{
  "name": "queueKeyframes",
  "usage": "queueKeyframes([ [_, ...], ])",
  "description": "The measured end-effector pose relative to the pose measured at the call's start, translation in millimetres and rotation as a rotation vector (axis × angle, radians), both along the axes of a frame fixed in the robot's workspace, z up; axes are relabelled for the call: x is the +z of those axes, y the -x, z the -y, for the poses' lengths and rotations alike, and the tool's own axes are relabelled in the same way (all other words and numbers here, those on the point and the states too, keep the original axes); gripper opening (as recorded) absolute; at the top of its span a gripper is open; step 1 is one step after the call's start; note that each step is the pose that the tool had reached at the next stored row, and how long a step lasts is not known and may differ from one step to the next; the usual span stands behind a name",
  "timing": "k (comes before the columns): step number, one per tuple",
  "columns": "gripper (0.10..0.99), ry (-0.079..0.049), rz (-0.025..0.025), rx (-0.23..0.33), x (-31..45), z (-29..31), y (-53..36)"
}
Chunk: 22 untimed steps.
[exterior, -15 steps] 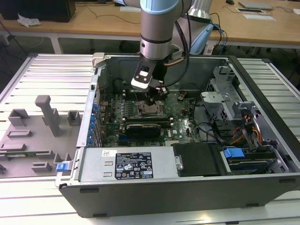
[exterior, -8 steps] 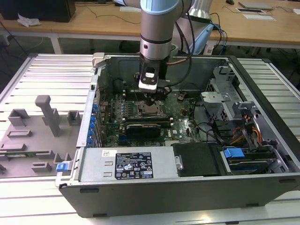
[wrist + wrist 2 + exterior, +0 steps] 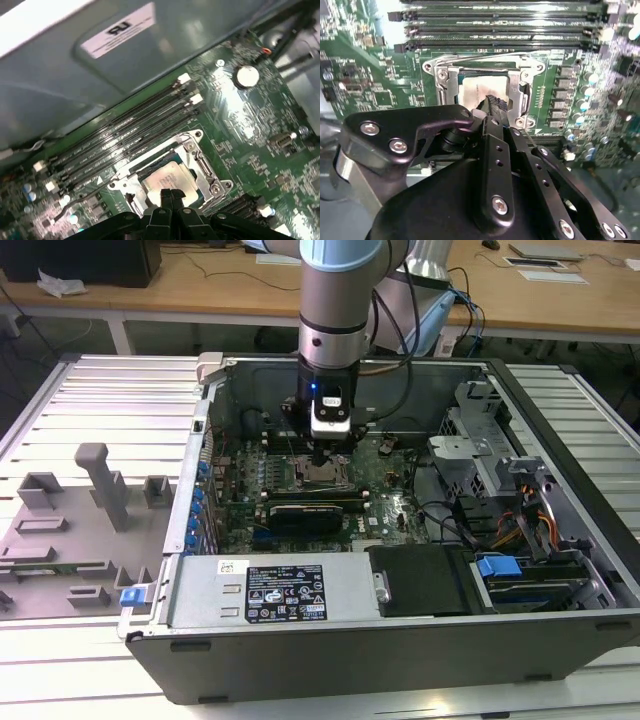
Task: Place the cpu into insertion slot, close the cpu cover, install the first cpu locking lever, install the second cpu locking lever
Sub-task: 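Close the cpu cover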
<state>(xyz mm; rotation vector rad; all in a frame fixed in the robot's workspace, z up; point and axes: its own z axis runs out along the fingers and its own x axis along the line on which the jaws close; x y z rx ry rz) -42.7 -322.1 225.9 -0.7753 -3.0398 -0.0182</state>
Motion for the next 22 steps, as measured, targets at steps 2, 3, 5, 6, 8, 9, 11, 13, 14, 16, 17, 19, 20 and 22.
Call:
queueKeyframes([
  [2, 0.106, 0.000, 0.0000, 0.049, -0.1, 0.0, 0.0],
  [3, 0.106, 0.000, 0.0000, 0.069, -0.2, 0.0, 0.0],
  [5, 0.106, 0.000, 0.0000, 0.121, -0.3, 0.0, 0.0],
  [6, 0.106, 0.000, 0.0000, 0.139, -0.4, 0.0, 0.0],
  [8, 0.106, 0.000, 0.0000, 0.206, -0.6, 0.0, 0.0],
  [9, 0.106, 0.000, 0.0000, 0.222, -0.6, 0.0, 0.0],
  [11, 0.106, 0.000, 0.0000, 0.266, -0.8, 0.0, 0.0],
  [13, 0.106, 0.000, 0.0000, 0.325, -1.0, 0.0, 0.0],
  [14, 0.106, 0.000, -0.0001, 0.351, -1.0, 0.0, 0.0],
  [16, 0.106, 0.000, 0.0000, 0.394, -1.2, 0.0, 0.0],
  [17, 0.106, 0.000, 0.0002, 0.414, -1.4, 0.0, 0.0],
  [19, 0.106, 0.003, 0.0002, 0.446, -2.4, -0.1, -0.1],
  [20, 0.106, 0.004, 0.0012, 0.454, -2.8, -0.1, 0.0],
  [22, 0.106, 0.008, 0.0029, 0.469, -3.4, -0.1, 0.0],
])
